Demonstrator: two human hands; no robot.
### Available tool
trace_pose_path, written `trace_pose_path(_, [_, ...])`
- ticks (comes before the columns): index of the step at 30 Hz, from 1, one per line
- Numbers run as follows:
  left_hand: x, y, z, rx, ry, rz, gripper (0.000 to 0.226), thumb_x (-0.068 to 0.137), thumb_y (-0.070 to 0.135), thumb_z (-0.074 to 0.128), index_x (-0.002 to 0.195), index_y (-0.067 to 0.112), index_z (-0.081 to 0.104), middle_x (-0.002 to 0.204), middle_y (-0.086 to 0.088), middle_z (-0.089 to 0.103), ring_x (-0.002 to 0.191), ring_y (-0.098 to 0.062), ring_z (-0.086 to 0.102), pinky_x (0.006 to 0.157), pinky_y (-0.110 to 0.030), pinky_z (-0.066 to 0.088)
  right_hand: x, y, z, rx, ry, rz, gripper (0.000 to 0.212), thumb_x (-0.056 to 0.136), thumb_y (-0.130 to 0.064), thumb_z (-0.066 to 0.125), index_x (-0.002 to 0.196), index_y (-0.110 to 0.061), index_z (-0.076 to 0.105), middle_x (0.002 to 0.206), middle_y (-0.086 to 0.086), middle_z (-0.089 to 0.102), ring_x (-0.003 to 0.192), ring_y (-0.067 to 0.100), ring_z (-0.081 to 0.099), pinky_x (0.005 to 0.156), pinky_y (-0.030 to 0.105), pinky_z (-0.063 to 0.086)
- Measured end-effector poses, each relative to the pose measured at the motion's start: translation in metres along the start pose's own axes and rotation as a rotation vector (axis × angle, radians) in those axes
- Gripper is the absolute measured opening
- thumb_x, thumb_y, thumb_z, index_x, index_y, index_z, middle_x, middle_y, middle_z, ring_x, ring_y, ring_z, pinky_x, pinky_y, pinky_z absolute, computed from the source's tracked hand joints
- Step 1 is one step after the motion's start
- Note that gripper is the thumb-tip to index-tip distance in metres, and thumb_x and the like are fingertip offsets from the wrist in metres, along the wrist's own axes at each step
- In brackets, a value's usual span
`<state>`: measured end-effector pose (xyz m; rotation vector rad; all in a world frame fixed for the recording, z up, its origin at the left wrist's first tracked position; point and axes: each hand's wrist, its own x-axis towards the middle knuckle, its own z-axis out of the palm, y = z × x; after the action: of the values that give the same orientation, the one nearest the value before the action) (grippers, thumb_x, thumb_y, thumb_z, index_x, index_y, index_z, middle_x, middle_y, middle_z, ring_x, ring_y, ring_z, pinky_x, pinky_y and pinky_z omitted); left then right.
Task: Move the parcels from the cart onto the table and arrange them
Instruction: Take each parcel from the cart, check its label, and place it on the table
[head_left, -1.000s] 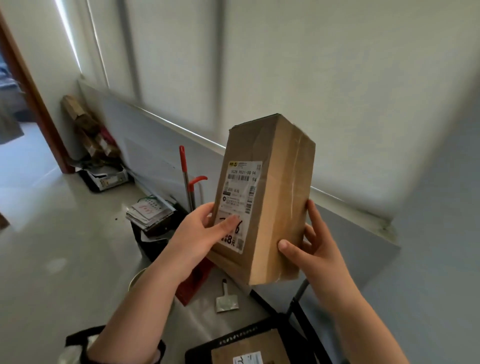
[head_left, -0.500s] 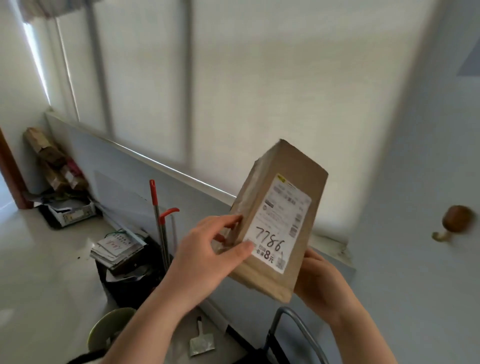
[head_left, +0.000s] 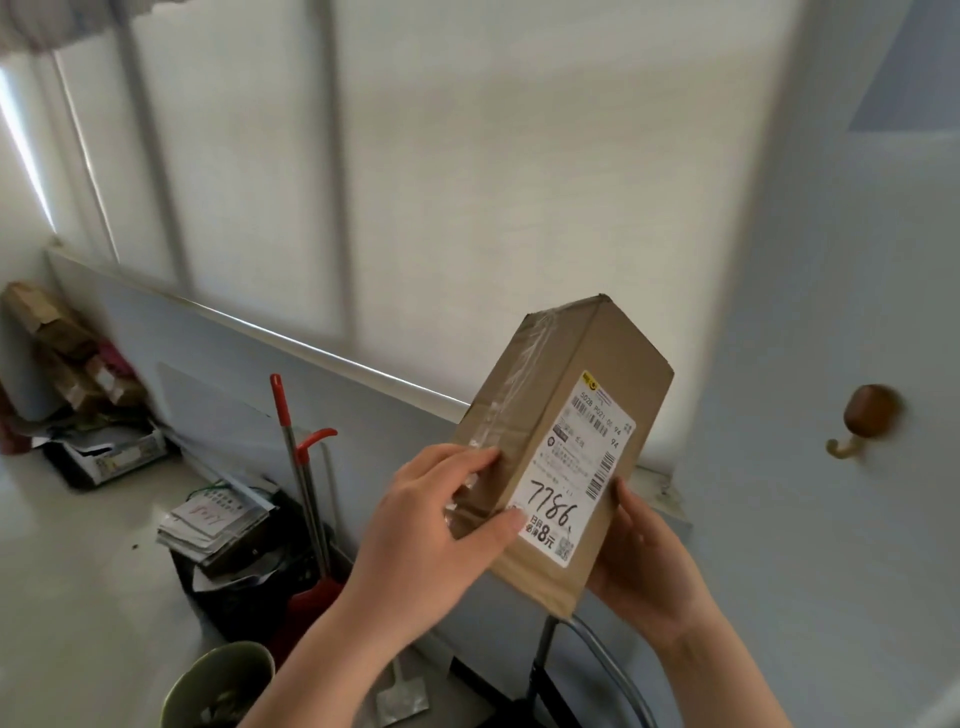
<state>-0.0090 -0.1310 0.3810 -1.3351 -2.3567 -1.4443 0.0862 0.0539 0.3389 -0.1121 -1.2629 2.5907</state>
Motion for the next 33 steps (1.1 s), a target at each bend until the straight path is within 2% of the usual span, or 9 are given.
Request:
trace_pose_path(5, [0.011,-0.005,-0.013,-0.186,-0.05,-0.093,0.043,0.078,0.045,0.063,0.115,0.054,0.043,0.11,0.025,0.057,0.099,0.012,0.055,0.077,-0.018,0.054,0.001,-0.012,0.012,-0.333,0.082,-0.14,0.078,0.046,-0.06,0.084,0.114,-0.024,0.068,0.123,0.008,0.064,0.114,0.027,0.06,0.091,0.046,0.051])
trace_pose_path(7, [0.015,-0.013,-0.019,-0.408,-0.111,-0.184,0.055,0.068,0.061,0.065,0.118,0.051,0.045,0.107,0.015,0.066,0.099,0.002,0.062,0.071,-0.017,0.054,-0.001,-0.014,0.022,-0.469,0.106,-0.259,0.079,0.05,-0.065,0.079,0.119,-0.029,0.065,0.126,0.001,0.063,0.118,0.019,0.058,0.096,0.046,0.047])
trace_pose_path(10, [0.014,-0.028,-0.02,-0.745,-0.122,-0.276,0.078,0.045,0.076,0.071,0.11,0.033,0.065,0.106,0.001,0.071,0.1,-0.017,0.067,0.079,-0.036,0.056,-0.002,-0.008,0.03,-0.558,0.133,-0.425,0.067,0.059,-0.069,0.071,0.117,-0.037,0.065,0.131,-0.001,0.059,0.121,0.016,0.055,0.094,0.037,0.049])
trace_pose_path(12, [0.011,-0.033,-0.017,-0.817,-0.1,-0.305,0.076,0.042,0.071,0.077,0.102,0.027,0.07,0.106,-0.005,0.072,0.101,-0.023,0.067,0.081,-0.046,0.056,-0.002,0.0,0.027,-0.597,0.146,-0.466,0.062,0.067,-0.067,0.067,0.12,-0.035,0.063,0.135,0.002,0.055,0.128,0.022,0.049,0.102,0.046,0.043])
trace_pose_path(19, [0.007,-0.048,-0.005,-0.831,-0.077,-0.333,0.088,0.036,0.068,0.081,0.107,0.017,0.067,0.104,-0.006,0.072,0.099,-0.023,0.068,0.075,-0.045,0.058,-0.002,0.014,0.018,-0.652,0.129,-0.454,0.064,0.074,-0.065,0.062,0.126,-0.028,0.059,0.139,0.003,0.051,0.131,0.025,0.044,0.105,0.059,0.035])
trace_pose_path(23, [0.011,-0.05,-0.008,-0.824,-0.086,-0.3,0.087,0.039,0.068,0.08,0.109,0.018,0.066,0.104,-0.006,0.071,0.099,-0.023,0.068,0.072,-0.038,0.058,0.003,0.008,0.021,-0.659,0.141,-0.448,0.065,0.072,-0.065,0.064,0.125,-0.028,0.061,0.136,0.006,0.054,0.129,0.025,0.047,0.104,0.052,0.039])
trace_pose_path(26, [0.016,-0.048,-0.016,-0.64,-0.189,-0.209,0.085,0.051,0.066,0.077,0.125,0.033,0.054,0.117,0.007,0.066,0.108,-0.017,0.064,0.081,-0.039,0.057,0.009,-0.007,0.033,-0.609,0.218,-0.365,0.063,0.064,-0.071,0.064,0.112,-0.03,0.068,0.117,0.001,0.067,0.115,0.022,0.06,0.092,0.042,0.05])
trace_pose_path(29, [0.022,-0.044,-0.024,-0.479,-0.285,-0.146,0.077,0.064,0.038,0.077,0.128,0.056,0.036,0.128,0.029,0.052,0.123,0.0,0.048,0.09,-0.029,0.051,0.021,-0.031,0.05,-0.619,0.353,-0.171,0.04,0.089,-0.056,0.045,0.1,-0.026,0.069,0.106,0.001,0.071,0.103,0.028,0.065,0.081,0.042,0.054])
trace_pose_path(33, [0.032,-0.039,-0.033,-0.308,-0.323,-0.055,0.091,0.068,0.027,0.075,0.133,0.06,0.02,0.136,0.029,0.042,0.121,0.008,0.045,0.095,-0.024,0.047,0.036,-0.061,0.059,-0.623,0.401,0.054,0.045,0.096,-0.049,0.038,0.096,-0.014,0.065,0.089,0.008,0.071,0.073,0.024,0.07,0.062,0.036,0.059])
